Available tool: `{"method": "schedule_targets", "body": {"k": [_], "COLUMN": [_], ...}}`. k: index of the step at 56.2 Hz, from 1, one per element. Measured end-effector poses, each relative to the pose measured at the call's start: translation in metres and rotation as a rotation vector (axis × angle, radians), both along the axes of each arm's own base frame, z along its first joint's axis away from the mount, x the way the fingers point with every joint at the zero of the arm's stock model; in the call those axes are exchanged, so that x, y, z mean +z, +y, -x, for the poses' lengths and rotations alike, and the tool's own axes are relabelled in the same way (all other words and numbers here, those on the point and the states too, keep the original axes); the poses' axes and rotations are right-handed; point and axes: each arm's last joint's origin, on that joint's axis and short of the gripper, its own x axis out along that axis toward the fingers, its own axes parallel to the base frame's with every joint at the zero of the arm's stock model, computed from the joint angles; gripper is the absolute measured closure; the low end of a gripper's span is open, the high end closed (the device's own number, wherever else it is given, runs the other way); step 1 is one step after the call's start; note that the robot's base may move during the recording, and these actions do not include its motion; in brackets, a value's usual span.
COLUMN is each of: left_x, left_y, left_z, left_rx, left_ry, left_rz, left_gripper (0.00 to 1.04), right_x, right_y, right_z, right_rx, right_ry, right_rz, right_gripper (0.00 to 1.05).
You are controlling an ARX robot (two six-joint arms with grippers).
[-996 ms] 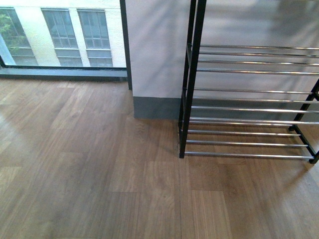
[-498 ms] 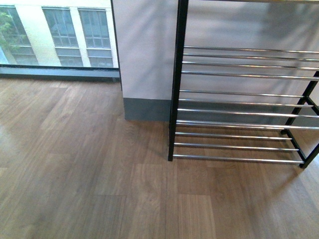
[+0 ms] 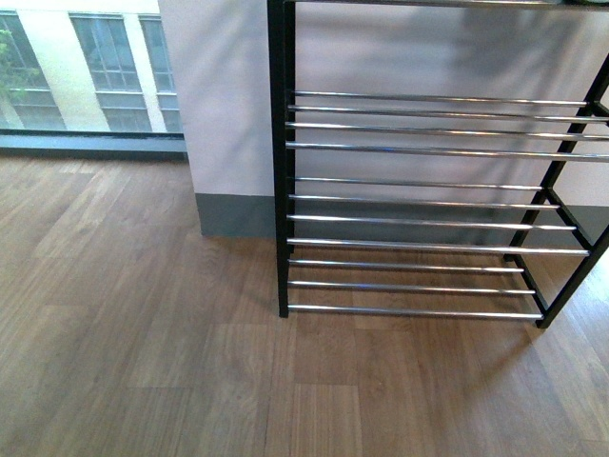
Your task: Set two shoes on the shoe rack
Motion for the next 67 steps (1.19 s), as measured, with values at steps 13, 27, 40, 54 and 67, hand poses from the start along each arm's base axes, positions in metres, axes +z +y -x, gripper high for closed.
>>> {"method": "schedule_targets", "body": {"k": [13,27,40,54,67], "left_x": [0.0000,-0.0002,-0.0001,-0.0001,-0.0001], "left_y": [0.0000,-0.0001,-0.0001,0.0000,0.0000], "left_z": [0.0000,-0.0001,-0.0001,-0.0001,0.0000], "left_rx": [-0.001,-0.003,-0.002,-0.002,-0.002], "left_ry": [0.000,0.002,0.001,0.001,0.001], "left_rz": [0.000,0.000,0.001,0.000,0.000], "left_gripper": [1.03,1.03,1.03,1.03,1.03], "right_x": [0.0000,-0.0010,-0.0009,-0.0009,-0.0009], "right_y": [0.0000,-0.0001,0.0000,0.0000,0.0000], "right_z": [0.0000,-0.0002,-0.0001,-0.0001,-0.0001], "right_rx": [0.001,0.000,0.001,0.002,0.002], "right_ry": [0.000,0.004,0.004,0.004,0.004], "right_rz": [-0.001,-0.002,-0.002,-0.003,-0.003], "right_gripper": [1.03,1.03,1.03,1.03,1.03]}}
